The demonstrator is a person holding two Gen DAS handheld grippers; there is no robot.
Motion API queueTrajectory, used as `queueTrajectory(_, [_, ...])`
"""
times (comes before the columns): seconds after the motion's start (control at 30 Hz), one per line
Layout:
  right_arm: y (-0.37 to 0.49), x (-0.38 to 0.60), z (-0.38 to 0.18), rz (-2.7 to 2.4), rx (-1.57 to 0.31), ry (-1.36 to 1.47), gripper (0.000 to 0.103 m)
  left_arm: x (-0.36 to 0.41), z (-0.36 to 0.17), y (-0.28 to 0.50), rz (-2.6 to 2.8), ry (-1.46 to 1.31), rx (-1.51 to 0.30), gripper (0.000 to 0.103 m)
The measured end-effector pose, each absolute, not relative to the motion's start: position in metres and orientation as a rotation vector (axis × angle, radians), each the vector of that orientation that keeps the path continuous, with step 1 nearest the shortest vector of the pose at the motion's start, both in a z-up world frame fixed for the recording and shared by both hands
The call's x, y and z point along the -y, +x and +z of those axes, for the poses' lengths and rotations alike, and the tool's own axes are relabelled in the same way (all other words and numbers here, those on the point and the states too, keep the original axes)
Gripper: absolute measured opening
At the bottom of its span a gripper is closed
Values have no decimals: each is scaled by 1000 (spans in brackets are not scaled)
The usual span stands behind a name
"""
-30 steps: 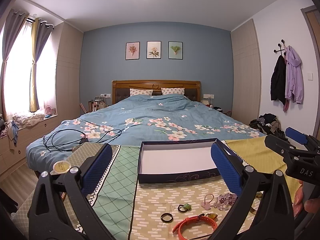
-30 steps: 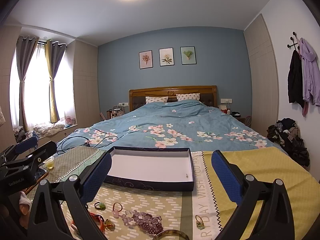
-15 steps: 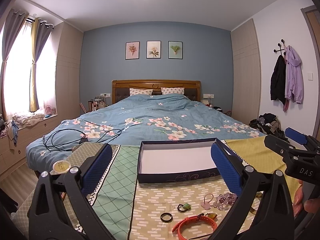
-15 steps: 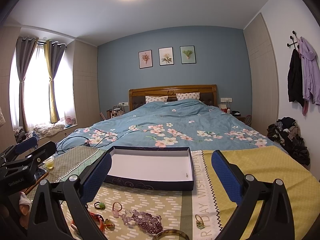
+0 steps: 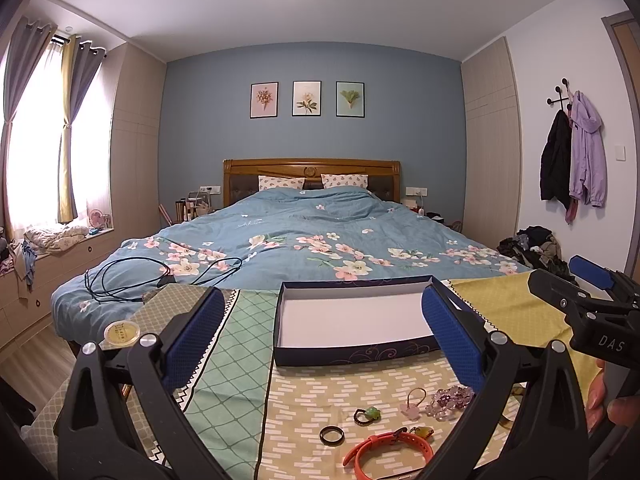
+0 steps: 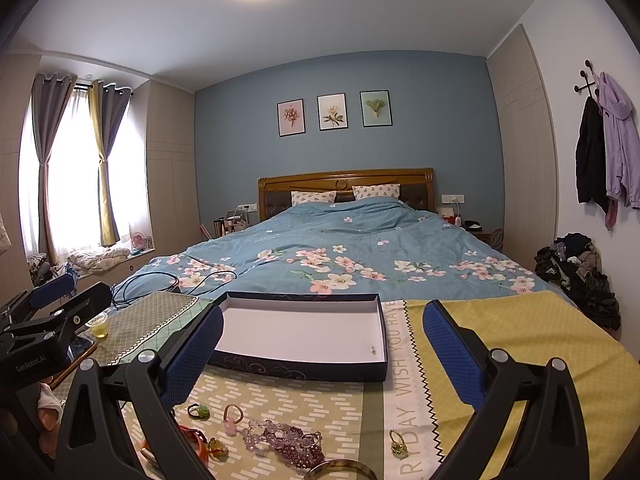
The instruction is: Organize jewelry
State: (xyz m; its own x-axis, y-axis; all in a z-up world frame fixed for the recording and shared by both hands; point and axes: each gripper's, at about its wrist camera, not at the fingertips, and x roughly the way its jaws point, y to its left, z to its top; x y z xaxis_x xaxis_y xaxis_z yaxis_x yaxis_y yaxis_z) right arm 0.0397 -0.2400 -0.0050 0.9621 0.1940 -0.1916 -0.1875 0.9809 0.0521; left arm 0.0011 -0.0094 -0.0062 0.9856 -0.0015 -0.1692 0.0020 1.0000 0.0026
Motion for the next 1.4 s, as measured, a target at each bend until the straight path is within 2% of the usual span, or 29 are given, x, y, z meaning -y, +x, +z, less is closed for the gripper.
queueTrajectory(1.4, [48, 247, -8, 202, -248, 48, 97, 7, -6, 9, -25, 1, -229, 97])
